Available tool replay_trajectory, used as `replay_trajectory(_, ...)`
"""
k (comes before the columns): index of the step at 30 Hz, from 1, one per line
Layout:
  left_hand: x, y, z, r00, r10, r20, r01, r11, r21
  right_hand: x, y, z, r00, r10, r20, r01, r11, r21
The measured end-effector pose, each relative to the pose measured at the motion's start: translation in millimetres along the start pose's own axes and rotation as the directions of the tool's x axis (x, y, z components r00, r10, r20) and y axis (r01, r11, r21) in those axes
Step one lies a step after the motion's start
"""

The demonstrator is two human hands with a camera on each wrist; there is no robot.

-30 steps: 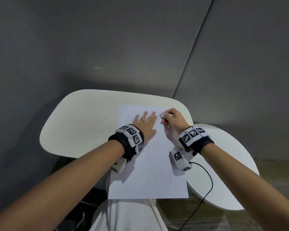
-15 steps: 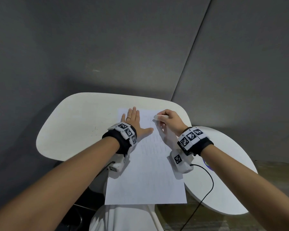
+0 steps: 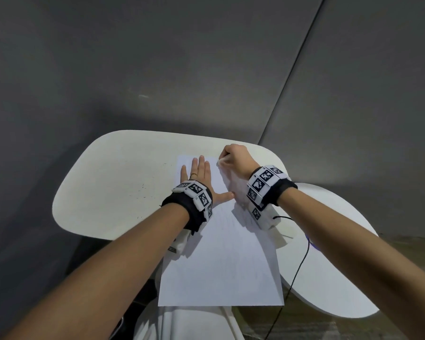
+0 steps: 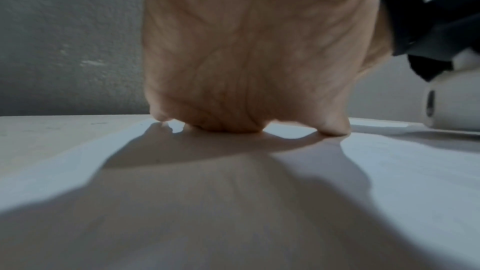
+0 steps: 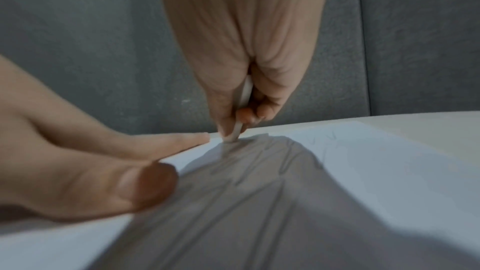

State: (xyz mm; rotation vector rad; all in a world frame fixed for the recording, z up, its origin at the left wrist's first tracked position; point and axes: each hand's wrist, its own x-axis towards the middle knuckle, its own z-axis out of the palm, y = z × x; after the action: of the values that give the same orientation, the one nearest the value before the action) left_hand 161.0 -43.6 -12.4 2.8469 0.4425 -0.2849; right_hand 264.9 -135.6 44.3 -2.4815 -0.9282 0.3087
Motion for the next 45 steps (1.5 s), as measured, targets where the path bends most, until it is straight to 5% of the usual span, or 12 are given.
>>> replay_trajectory(4,-1,1,0,1.0,-0.004,-0.003,0.004,1.0,0.003,-11,2,-7,0.99,-0.057,0.126,0.058,0.998,-0.004)
replay_trajectory(9,1,0,-1,1.0,-0.002,0.008,0.002,1.0,0.009,2,-8,3,1.0,-0.025,0.002,0.025,1.0,-0.017)
replay_trajectory(13,-1,-1,0,1.0,0.012,0.015,-0.013,1.0,0.019,-1,-8,0,0.987,-0.051,0.155,0.062,0.996,-0.069)
replay_trajectory(18,-1,-1,-2,1.0,0.005,0.023,-0.006,1.0,0.024,5,-14,5,1.0,0.013,0.023,-0.013,1.0,-0.006)
replay_trajectory(20,-1,-1,-1,0.999,0.006,0.032,-0.006,1.0,0.01,-6,-13,3,0.992,-0.003,0.125,0.005,1.0,-0.013)
replay_trajectory(22,-2,-2,-2,0.999,0.018,0.032,-0.018,1.0,-0.004,-18,-4,-2,0.982,0.017,0.187,-0.032,0.996,0.078)
replay_trajectory(28,-4,2,-5,0.997,0.043,0.065,-0.044,0.999,0.006,-38,40,10,0.935,0.344,-0.088,-0.222,0.76,0.611)
replay_trajectory(34,-10,7,-10,0.879,0.463,0.111,-0.465,0.885,-0.007,-31,47,14,0.93,0.352,-0.102,-0.212,0.745,0.632)
replay_trajectory(37,-6,-21,-15,0.997,-0.017,0.072,0.014,0.999,0.042,-34,49,15,0.928,0.357,-0.11,-0.197,0.717,0.669)
replay_trajectory(39,-6,-30,-23,0.955,-0.287,0.073,0.281,0.956,0.084,-36,48,15,0.93,0.345,-0.124,-0.165,0.697,0.698)
replay_trajectory(42,-8,-18,-27,0.999,-0.048,-0.003,0.048,0.991,0.127,-35,47,16,0.931,0.335,-0.142,-0.132,0.675,0.726)
replay_trajectory(45,-11,3,-27,0.932,0.341,0.121,-0.349,0.936,0.047,-35,46,17,0.932,0.328,-0.157,-0.115,0.676,0.728)
